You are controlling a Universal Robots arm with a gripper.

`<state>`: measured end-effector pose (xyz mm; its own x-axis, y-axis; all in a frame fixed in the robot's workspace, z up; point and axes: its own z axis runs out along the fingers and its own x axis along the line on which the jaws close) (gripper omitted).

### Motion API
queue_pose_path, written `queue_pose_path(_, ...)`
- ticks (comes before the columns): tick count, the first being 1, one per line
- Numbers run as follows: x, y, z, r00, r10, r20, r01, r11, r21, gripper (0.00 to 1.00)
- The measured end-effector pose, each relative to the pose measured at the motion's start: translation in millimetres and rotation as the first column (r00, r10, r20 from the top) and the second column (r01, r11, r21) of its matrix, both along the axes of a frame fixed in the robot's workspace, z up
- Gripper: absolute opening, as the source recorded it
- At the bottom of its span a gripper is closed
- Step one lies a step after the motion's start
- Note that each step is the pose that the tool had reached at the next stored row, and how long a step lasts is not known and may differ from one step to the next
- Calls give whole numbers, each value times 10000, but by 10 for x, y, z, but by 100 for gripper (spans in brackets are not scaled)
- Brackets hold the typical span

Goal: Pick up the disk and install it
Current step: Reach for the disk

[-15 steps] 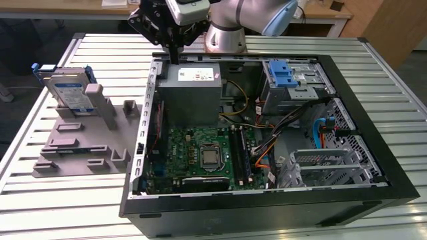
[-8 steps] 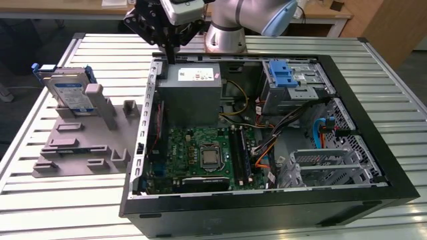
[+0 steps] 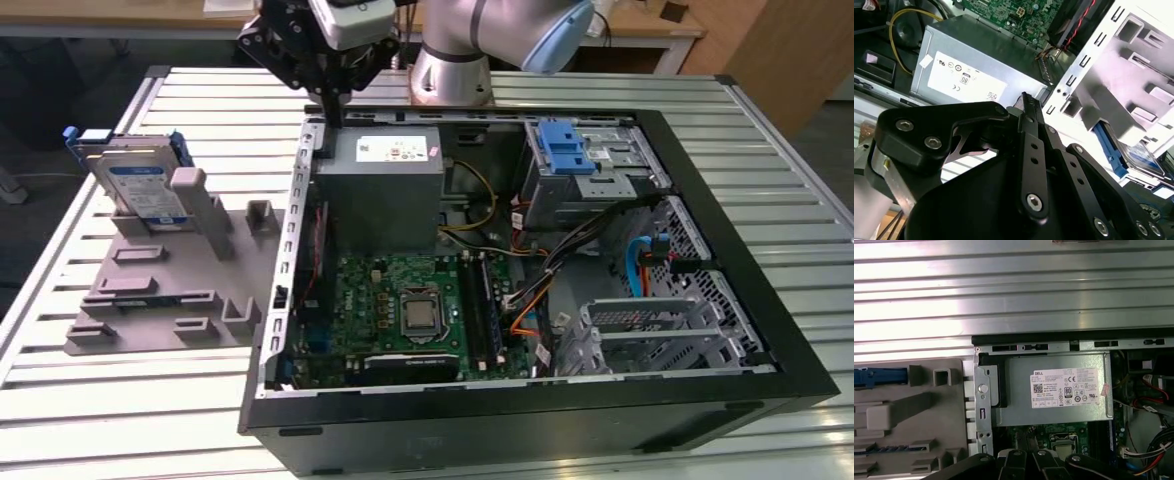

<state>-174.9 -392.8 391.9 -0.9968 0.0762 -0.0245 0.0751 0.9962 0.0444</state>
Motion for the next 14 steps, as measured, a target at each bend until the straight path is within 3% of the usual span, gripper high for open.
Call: queue_pose_path(14, -129, 25, -8, 10000, 0, 0, 0, 10000, 0, 11)
